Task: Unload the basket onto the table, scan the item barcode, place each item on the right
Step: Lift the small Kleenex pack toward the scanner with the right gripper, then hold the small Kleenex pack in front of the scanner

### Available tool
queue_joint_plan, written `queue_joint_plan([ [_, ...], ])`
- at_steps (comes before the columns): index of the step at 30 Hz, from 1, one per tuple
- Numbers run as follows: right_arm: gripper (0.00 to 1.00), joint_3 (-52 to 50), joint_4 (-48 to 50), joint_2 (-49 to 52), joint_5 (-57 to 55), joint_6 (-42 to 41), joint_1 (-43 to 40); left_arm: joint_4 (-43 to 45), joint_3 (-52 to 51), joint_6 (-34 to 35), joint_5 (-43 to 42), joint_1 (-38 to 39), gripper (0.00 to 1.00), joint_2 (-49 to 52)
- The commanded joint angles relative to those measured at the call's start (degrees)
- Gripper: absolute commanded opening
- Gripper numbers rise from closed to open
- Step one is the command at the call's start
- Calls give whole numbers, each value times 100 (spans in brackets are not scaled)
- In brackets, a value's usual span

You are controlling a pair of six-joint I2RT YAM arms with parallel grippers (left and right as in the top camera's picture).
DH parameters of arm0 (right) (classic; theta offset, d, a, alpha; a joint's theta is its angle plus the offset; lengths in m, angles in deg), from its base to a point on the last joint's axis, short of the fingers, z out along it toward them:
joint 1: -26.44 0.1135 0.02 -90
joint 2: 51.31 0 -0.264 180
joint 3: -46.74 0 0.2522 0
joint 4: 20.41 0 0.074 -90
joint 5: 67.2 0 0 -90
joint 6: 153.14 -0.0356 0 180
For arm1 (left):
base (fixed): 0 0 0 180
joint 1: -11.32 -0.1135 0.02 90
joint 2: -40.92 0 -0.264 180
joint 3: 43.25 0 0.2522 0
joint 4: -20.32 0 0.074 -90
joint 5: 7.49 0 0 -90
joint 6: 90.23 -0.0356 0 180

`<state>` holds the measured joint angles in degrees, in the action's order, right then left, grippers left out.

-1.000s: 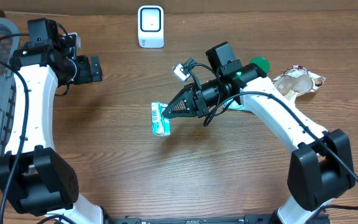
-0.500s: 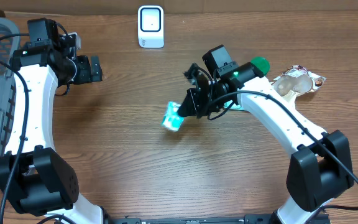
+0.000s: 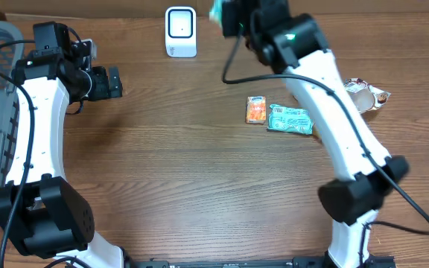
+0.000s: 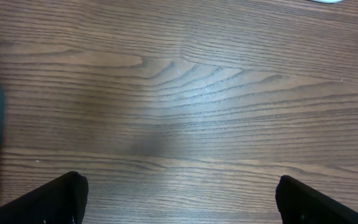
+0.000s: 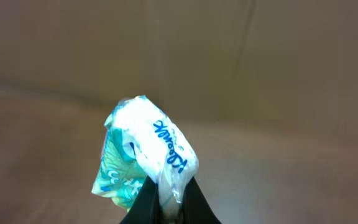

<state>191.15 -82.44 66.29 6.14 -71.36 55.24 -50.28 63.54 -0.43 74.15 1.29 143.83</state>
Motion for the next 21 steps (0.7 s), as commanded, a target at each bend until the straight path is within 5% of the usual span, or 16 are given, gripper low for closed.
queue_joint_plan([
  [1,4,90,761,531,-1545,1263,273,9,98,-92,-2,-7,99,-68],
  [16,4,83,4638,2767,-1921,7877,374,9,98,-92,-2,-9,100,-68],
  [21,4,83,5191,3274,-1624,8505,474,9,98,-92,-2,-4,99,-68],
])
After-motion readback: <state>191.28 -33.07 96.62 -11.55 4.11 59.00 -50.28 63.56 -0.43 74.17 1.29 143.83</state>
